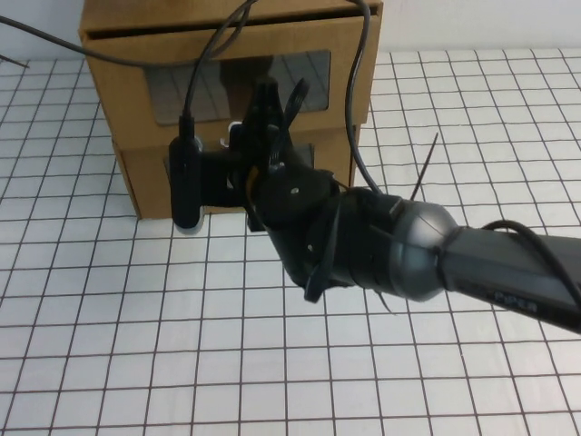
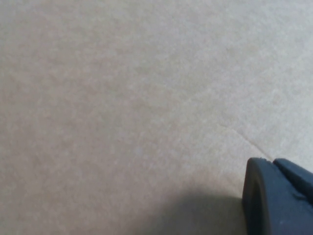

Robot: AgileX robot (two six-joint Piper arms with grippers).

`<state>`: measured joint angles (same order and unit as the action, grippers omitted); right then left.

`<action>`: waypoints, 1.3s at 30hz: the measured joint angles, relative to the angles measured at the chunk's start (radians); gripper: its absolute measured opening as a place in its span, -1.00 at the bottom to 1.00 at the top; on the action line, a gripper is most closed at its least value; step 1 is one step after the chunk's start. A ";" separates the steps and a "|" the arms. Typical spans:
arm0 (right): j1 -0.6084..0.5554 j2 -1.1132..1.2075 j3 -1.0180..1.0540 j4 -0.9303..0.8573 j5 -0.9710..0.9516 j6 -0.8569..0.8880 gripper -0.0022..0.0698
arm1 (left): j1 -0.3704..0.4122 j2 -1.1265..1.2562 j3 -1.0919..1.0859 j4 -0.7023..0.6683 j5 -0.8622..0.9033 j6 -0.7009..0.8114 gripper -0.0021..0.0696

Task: Open the shoe box
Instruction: 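Pull the top drawer of the cardboard box fully open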

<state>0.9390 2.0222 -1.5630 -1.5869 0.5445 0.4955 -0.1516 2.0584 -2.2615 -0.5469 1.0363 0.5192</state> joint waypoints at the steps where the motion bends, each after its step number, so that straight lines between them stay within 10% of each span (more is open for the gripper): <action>1: 0.011 -0.019 0.025 0.005 0.003 0.000 -0.93 | 0.000 0.000 0.000 0.000 0.000 -0.002 -0.95; 32: 0.274 -0.300 0.379 0.325 0.178 0.009 -0.92 | 0.000 0.000 -0.003 0.004 0.011 -0.041 -0.95; 39: 0.279 -0.349 0.379 0.461 0.191 0.029 -0.61 | 0.000 -0.036 -0.001 0.025 0.057 -0.041 -0.95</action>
<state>1.2177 1.6736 -1.1844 -1.1254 0.7353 0.5246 -0.1516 2.0226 -2.2625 -0.5218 1.0931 0.4779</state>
